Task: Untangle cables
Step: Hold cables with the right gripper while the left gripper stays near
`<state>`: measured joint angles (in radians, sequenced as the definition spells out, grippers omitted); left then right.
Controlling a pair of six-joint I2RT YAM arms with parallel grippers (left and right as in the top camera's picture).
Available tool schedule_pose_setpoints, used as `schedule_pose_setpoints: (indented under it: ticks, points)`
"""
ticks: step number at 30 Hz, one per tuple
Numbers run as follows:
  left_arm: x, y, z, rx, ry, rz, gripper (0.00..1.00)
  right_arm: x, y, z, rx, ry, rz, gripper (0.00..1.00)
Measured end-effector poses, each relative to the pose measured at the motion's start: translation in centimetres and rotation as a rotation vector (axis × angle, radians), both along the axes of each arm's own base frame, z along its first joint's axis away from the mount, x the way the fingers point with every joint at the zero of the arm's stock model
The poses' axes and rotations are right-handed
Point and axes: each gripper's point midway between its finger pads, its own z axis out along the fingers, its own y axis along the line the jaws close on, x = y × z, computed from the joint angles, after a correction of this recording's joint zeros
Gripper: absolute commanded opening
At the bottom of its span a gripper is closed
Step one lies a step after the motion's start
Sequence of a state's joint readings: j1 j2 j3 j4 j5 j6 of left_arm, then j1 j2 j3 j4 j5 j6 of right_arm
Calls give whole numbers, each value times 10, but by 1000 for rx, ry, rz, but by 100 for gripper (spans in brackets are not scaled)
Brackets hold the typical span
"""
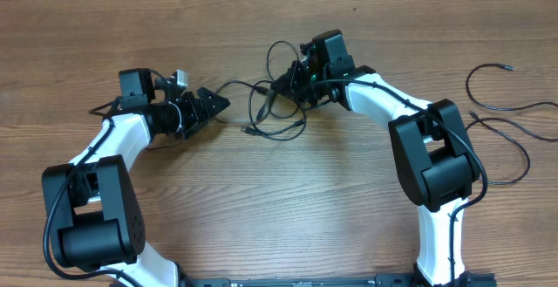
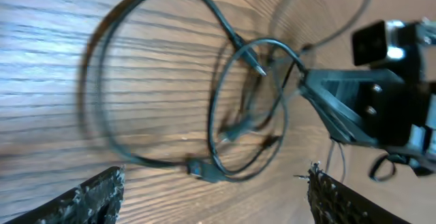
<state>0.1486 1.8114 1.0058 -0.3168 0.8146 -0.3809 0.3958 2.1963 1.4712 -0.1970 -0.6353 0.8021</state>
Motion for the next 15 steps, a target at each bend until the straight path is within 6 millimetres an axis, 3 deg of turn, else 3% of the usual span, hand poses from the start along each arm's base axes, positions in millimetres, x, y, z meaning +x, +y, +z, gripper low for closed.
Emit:
schedule_pose_setpoints:
  ticks: [3, 6, 15]
  points:
    - [-1, -3, 3, -15, -15, -19, 77, -1, 1, -1, -8, 0, 1, 4]
    - [-1, -3, 3, -16, -18, -23, 64, -4, 5, -1, -10, -5, 12, 4]
    - [-2, 8, -12, 64, 55, 48, 54, -12, 18, -1, -10, -14, 42, 4]
